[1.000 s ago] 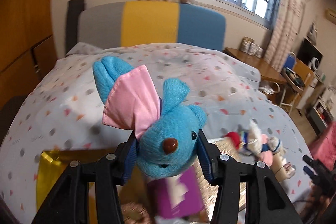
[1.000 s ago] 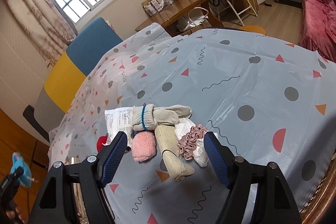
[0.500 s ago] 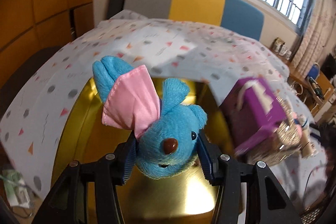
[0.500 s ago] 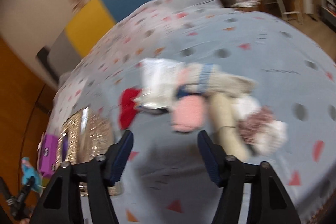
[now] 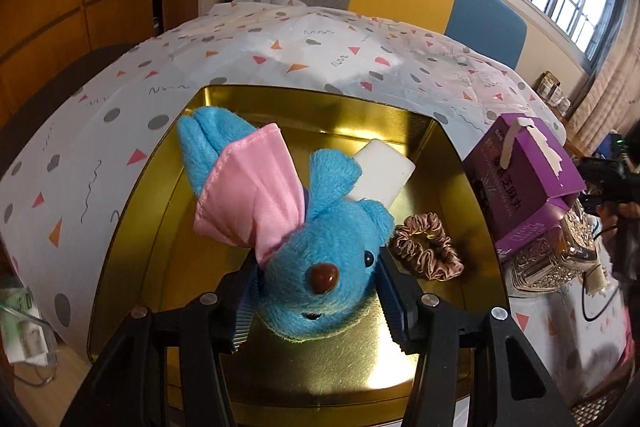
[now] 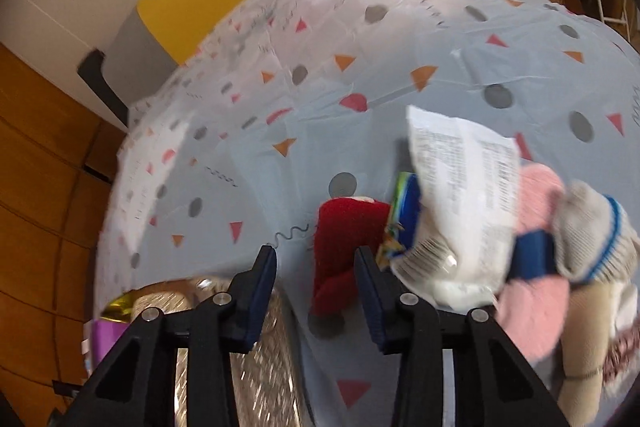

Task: Organize soft objects
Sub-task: 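Place the blue plush mouse in the gold tray while the right tool grasps the red sock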

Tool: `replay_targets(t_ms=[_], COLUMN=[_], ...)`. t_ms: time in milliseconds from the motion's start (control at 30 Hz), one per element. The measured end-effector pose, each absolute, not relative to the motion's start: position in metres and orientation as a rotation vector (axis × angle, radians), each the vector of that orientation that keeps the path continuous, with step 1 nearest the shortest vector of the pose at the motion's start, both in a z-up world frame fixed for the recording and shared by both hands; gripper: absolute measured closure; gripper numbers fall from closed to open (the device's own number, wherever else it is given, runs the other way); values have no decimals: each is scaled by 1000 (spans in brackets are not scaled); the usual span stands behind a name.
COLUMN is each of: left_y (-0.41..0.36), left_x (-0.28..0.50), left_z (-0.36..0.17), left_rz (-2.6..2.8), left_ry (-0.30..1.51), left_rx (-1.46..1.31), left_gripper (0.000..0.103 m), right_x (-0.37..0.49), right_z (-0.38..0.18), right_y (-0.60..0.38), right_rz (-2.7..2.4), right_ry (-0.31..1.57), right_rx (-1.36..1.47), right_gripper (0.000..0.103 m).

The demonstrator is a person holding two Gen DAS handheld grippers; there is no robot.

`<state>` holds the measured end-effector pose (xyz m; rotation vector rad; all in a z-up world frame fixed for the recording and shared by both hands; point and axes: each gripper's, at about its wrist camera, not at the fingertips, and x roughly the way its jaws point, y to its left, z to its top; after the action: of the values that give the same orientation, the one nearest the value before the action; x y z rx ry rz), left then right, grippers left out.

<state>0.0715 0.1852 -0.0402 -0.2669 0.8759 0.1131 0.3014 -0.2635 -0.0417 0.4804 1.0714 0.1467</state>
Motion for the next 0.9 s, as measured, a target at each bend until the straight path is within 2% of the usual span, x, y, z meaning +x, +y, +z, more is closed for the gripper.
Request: replay_targets(t_ms=[367, 600, 733, 767, 833, 900], left_y=[196, 199, 207, 208, 212, 216], left_x=[105, 158, 184, 188, 192, 189], left_z=[-34, -35, -39, -40, -40, -38], left_rz=[102, 105, 150, 155, 176, 185], left_ry=[869, 890, 893, 891, 889, 882], left_rx=[-300, -287, -278, -276, -274, -284], left_gripper=[44, 42, 36, 28, 20, 20], right_x=[329, 328, 328, 329, 330, 331], right_z=[-74, -80, -81, -82, -83, -83], right_y=[-244, -231, -230, -229, -226, -227], right_rz=[95, 97, 105, 109, 115, 119], right_ry=[1185, 1222, 1242, 1245, 1249, 1253], right_rx=[340, 179, 149, 138, 127, 130], right_gripper=[62, 67, 69, 69, 69, 69])
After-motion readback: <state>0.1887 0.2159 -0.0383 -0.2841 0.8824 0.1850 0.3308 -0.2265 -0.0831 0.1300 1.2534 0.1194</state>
